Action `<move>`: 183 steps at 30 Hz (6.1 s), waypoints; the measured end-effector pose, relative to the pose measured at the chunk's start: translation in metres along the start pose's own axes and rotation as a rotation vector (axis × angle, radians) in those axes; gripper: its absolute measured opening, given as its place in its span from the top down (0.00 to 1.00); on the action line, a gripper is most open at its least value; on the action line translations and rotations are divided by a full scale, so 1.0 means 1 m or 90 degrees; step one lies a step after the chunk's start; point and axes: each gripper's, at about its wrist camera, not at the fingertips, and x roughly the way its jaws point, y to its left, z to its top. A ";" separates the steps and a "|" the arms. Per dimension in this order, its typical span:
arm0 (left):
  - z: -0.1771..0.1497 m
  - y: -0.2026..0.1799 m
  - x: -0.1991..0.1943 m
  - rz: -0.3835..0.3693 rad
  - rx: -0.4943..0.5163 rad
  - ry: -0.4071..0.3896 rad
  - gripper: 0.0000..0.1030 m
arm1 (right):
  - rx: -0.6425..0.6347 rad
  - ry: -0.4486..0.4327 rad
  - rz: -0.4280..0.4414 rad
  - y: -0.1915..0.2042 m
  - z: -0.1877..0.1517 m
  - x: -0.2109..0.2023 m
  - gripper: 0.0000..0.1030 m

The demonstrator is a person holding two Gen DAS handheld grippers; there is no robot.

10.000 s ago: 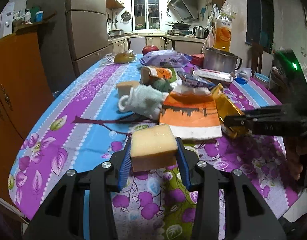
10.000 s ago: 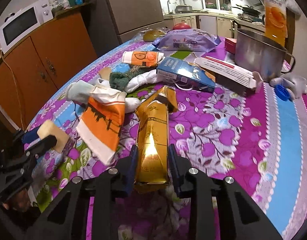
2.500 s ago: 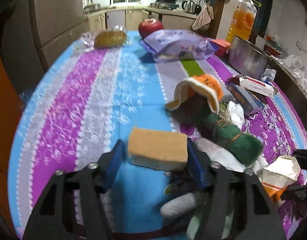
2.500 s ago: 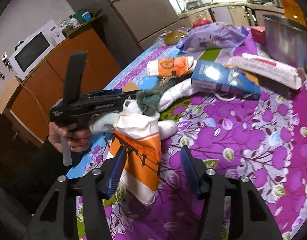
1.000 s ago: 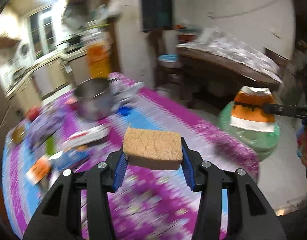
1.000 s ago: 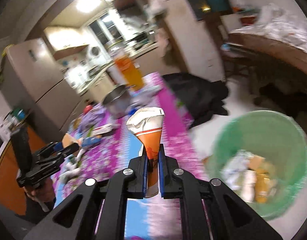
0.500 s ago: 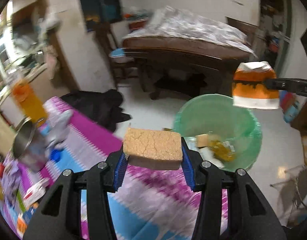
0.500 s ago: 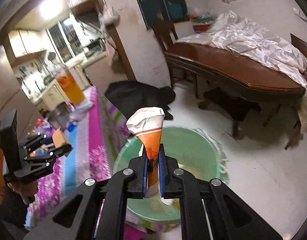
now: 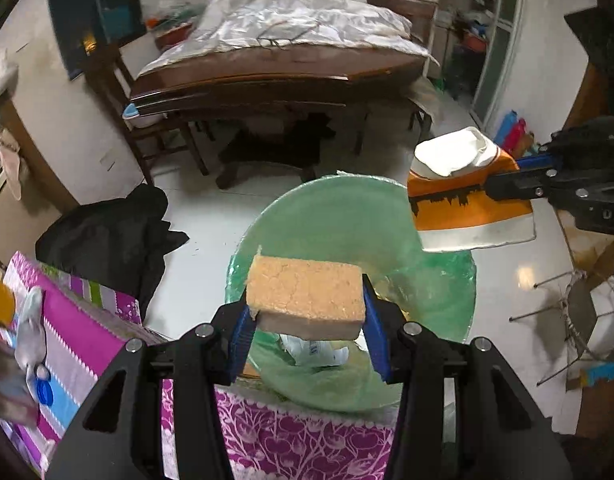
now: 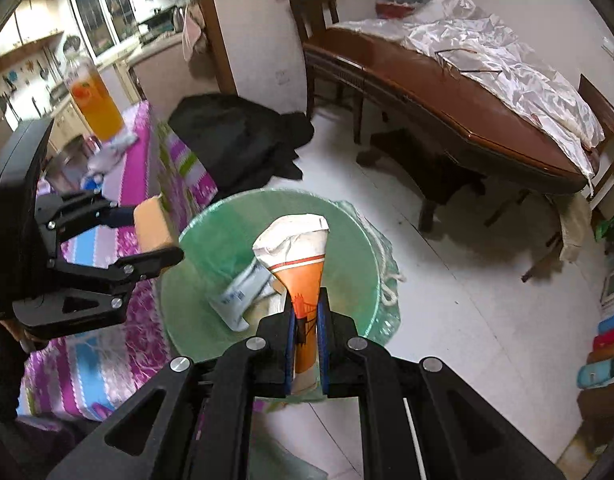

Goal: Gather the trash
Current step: 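Carry the sponge and paper cone in both grippers over the green bin, then open both grippers to drop the sponge and paper cone into the bin, then swing both open tools back toward the table, then grasp the white cloth glove with the left gripper and lift it, then grasp the white red-striped medicine box with the right gripper while left holds the glove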

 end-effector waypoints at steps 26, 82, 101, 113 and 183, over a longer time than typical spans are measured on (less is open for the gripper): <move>0.003 -0.016 0.026 0.034 0.039 0.040 0.55 | -0.041 0.066 -0.003 0.011 0.013 0.019 0.90; -0.156 0.021 -0.119 0.287 -0.238 -0.210 0.08 | 0.112 -0.294 0.316 0.079 -0.068 -0.010 0.05; -0.434 0.079 -0.297 0.483 -0.514 -0.188 0.06 | -0.073 -0.145 0.473 0.276 -0.093 0.038 0.05; -0.443 0.150 -0.255 0.379 -0.403 -0.079 0.29 | -0.198 -0.102 0.461 0.385 -0.062 0.063 0.05; -0.478 0.116 -0.293 0.409 -0.654 -0.181 0.96 | -0.723 -0.188 0.128 0.555 0.026 0.148 0.73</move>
